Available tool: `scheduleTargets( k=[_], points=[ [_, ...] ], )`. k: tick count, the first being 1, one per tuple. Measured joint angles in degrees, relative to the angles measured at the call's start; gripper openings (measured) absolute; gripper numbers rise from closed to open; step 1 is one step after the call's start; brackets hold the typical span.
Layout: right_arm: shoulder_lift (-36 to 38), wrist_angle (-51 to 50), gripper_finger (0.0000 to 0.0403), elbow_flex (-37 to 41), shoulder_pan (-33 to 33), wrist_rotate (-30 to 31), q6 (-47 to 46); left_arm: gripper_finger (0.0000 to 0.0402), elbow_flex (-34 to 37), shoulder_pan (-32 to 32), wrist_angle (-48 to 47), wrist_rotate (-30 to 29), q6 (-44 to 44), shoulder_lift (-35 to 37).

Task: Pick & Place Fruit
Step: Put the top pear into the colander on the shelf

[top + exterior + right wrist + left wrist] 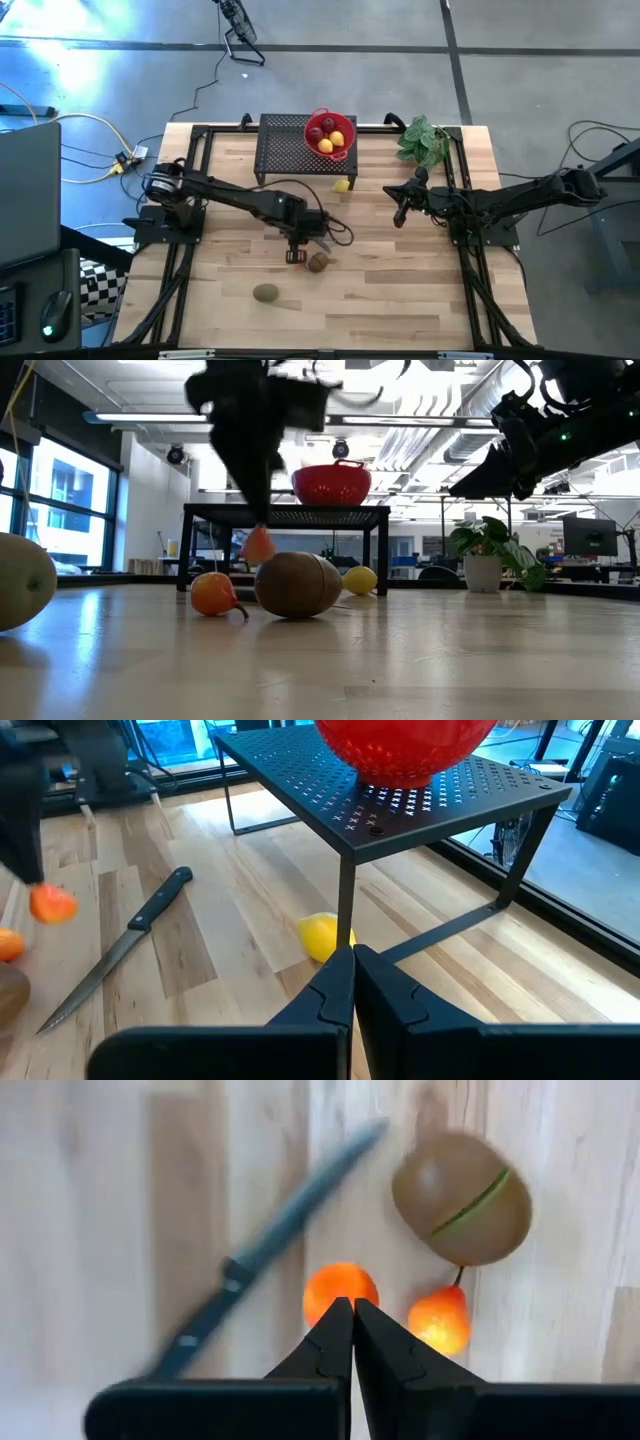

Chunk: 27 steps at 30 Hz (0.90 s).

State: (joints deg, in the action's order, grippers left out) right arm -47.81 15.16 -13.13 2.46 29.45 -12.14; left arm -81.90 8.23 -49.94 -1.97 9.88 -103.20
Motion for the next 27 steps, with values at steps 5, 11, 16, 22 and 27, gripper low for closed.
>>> scheduleTargets(
  k=[5,11,16,22,27],
  points=[
    [0.01,-0.01,0.0003,0.00,0.00,0.00,-0.01,0.0000,-9.23,-1.03,-8.08,-7.39,-3.15,0.00],
    [0.01,-0.03,0.0003,0.00,0.00,-0.01,-0.02,0.0000,-21.65,-3.21,-12.34,-14.16,-7.57,0.00],
    [0.00,-0.04,0.0003,0.00,0.00,-0.01,-0.01,0.0000,-30.69,-6.94,-12.55,-15.25,-11.14,0.01],
    [0.00,-0.04,0.0003,0.00,0.00,0.00,0.00,0.0000,-35.84,-13.88,-11.72,-15.66,-12.21,0.04],
    [0.00,-0.04,0.0003,0.00,0.00,-0.01,0.00,0.0000,-36.27,-20.31,-6.94,-15.78,-12.21,0.04]
  ],
)
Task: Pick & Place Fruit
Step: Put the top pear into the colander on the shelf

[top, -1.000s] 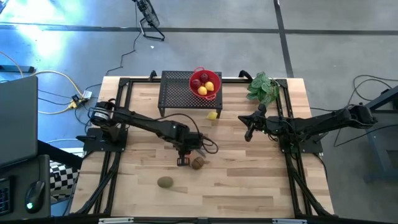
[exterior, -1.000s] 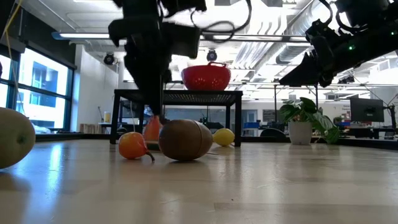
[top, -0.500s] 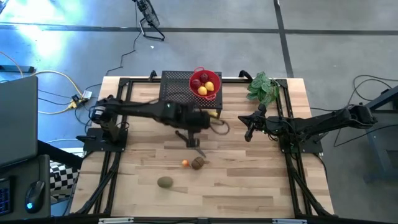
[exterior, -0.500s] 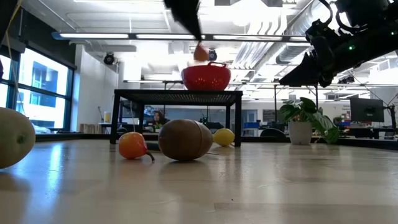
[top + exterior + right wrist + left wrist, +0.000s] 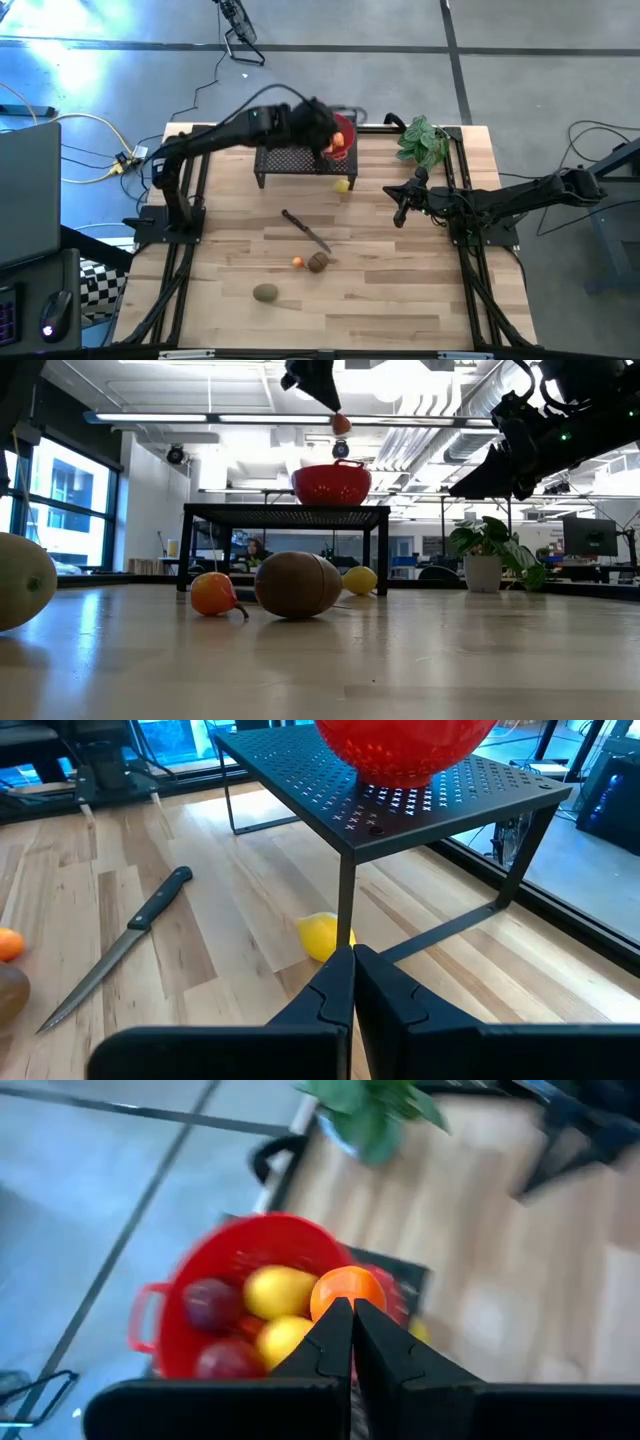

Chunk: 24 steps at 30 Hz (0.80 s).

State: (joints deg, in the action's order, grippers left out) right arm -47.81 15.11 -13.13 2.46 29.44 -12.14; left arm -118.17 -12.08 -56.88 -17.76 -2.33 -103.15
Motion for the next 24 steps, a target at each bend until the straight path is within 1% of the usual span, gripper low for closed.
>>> scheduleTargets(
  k=[4,8,10,12,18,21,24],
  points=[
    [0.00,0.00,0.0003,0.00,0.00,-0.01,-0.02,0.0000,0.00,-4.35,4.65,0.95,0.08,0.00],
    [0.00,0.00,0.0003,0.00,0.00,0.01,0.00,0.0000,0.00,-7.87,8.38,6.91,1.20,0.00],
    [0.00,0.00,0.0003,0.00,0.00,0.01,-0.01,0.0000,0.03,-9.14,9.91,8.56,1.68,-0.11],
    [0.00,0.00,0.0003,0.00,0.00,0.01,0.00,0.0000,0.14,-9.80,11.76,8.82,2.89,-0.83],
    [0.00,-0.09,0.0003,0.02,0.00,0.01,0.00,0.0000,0.37,-10.42,11.35,9.33,4.09,-4.22],
    [0.00,-0.44,0.0003,0.03,0.00,0.10,0.00,0.0000,0.39,-10.40,12.31,8.62,4.30,-6.56],
    [0.00,-0.84,0.0003,0.04,0.00,0.17,0.00,0.0000,0.37,-10.43,12.64,6.66,5.54,-8.85]
  ],
)
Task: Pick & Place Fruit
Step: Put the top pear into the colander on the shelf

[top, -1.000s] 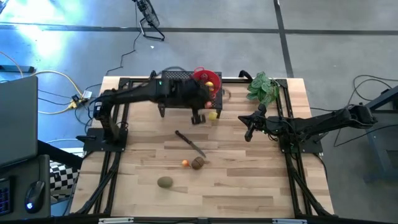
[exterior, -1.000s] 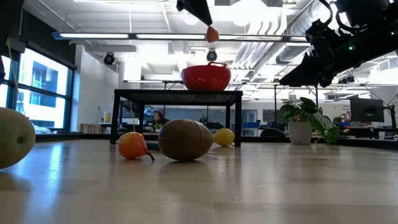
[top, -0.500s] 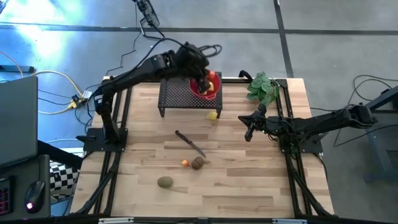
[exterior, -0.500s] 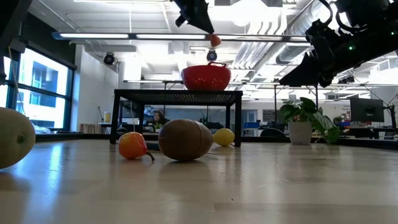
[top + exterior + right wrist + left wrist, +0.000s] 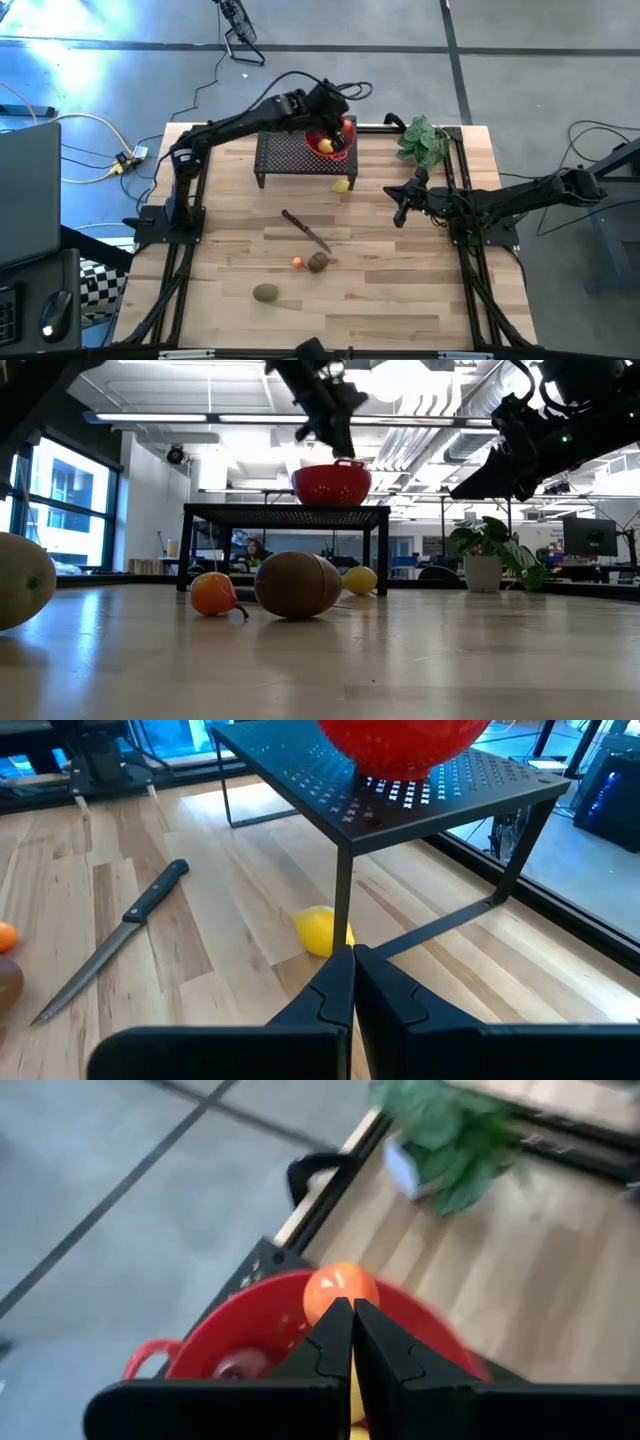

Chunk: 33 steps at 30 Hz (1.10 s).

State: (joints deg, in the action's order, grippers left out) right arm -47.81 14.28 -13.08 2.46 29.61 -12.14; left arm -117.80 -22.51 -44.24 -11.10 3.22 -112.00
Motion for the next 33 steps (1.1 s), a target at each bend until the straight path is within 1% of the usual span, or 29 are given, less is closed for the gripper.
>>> scheduleTargets(
  k=[7,19,27,30,33],
  points=[
    [0.00,-0.48,0.0003,0.00,0.00,0.02,0.04,0.0000,0.00,-0.01,-0.90,-3.69,1.16,-2.26],
    [0.00,-0.41,0.0003,0.00,0.00,0.04,0.40,0.0000,0.02,-0.01,-4.72,-5.00,1.60,-2.39],
    [0.00,-0.43,0.0003,0.00,0.00,0.06,0.40,0.0000,0.02,0.01,-4.92,-5.00,1.62,-2.39],
    [0.00,-0.43,0.0003,0.00,-0.01,0.06,0.40,0.0007,0.02,0.01,-4.77,-5.02,1.62,-2.39],
    [0.00,-0.42,0.0003,0.00,0.00,0.06,0.40,0.0027,0.02,0.01,-4.76,-5.04,1.62,-2.39]
  ],
)
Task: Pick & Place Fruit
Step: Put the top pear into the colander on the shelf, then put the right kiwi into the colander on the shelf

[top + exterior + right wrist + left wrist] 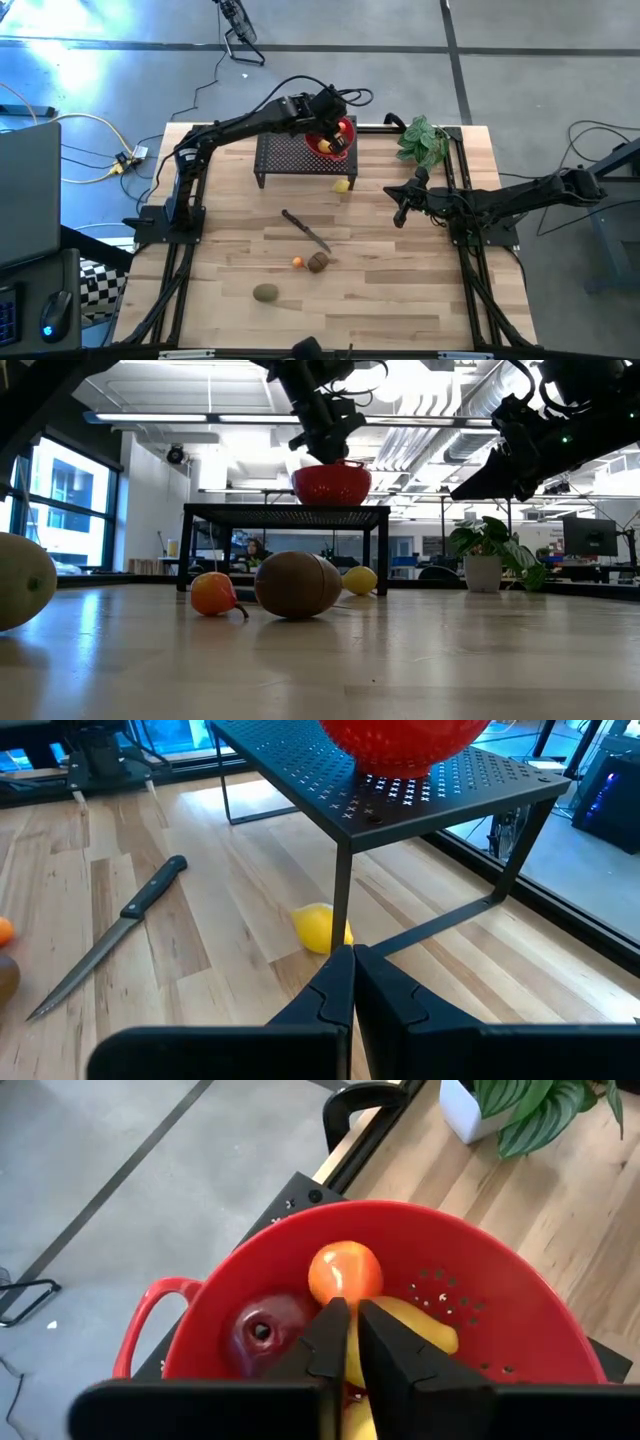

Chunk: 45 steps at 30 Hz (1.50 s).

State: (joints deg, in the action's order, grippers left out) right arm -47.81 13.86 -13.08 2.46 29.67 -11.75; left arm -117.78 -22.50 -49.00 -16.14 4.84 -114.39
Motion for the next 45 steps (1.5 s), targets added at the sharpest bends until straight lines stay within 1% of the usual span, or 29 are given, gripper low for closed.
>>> scheduleTargets(
  k=[7,10,15,19,23,28,31,35,39,43,45],
  points=[
    [0.00,-0.01,0.0003,0.00,-0.02,0.00,0.00,0.0101,0.00,0.00,1.44,-0.11,-0.02,0.00],
    [0.00,-0.02,0.0003,0.00,0.00,0.00,0.01,0.0121,-0.23,0.00,3.04,-0.11,-0.31,0.00],
    [0.00,0.01,0.0003,0.00,0.00,0.02,0.34,0.0128,-3.23,0.02,2.52,-0.01,-0.33,0.12],
    [0.00,0.00,0.0003,-0.02,-0.01,0.02,1.07,0.0128,-5.62,0.11,1.89,2.50,-0.26,0.33],
    [0.00,0.00,0.0003,-0.02,-0.02,0.02,1.08,0.0128,-7.56,0.73,0.93,3.40,-0.57,0.35],
    [0.00,-0.01,0.0003,-0.02,-0.02,0.00,1.08,0.0113,-7.91,2.53,1.09,2.21,-3.07,0.35],
    [0.00,-0.01,0.0003,-0.02,-0.02,0.00,1.09,0.0091,-7.91,3.86,0.82,2.08,-4.62,0.35],
    [0.00,-0.01,0.0003,-0.02,-0.02,0.00,1.07,0.0063,-7.91,5.85,0.52,2.07,-4.63,0.58],
    [0.00,-0.18,0.0003,-0.04,0.00,-0.02,1.07,0.0035,-8.02,8.89,0.42,2.03,-6.03,1.66],
    [0.00,-0.54,0.0003,-0.04,0.00,-0.06,1.07,0.0007,-8.00,12.08,-1.97,2.03,-6.56,2.24],
    [0.00,-0.63,0.0003,-0.04,0.00,-0.71,0.95,0.0003,-7.96,13.92,-4.30,2.00,-6.53,2.70]
  ],
)
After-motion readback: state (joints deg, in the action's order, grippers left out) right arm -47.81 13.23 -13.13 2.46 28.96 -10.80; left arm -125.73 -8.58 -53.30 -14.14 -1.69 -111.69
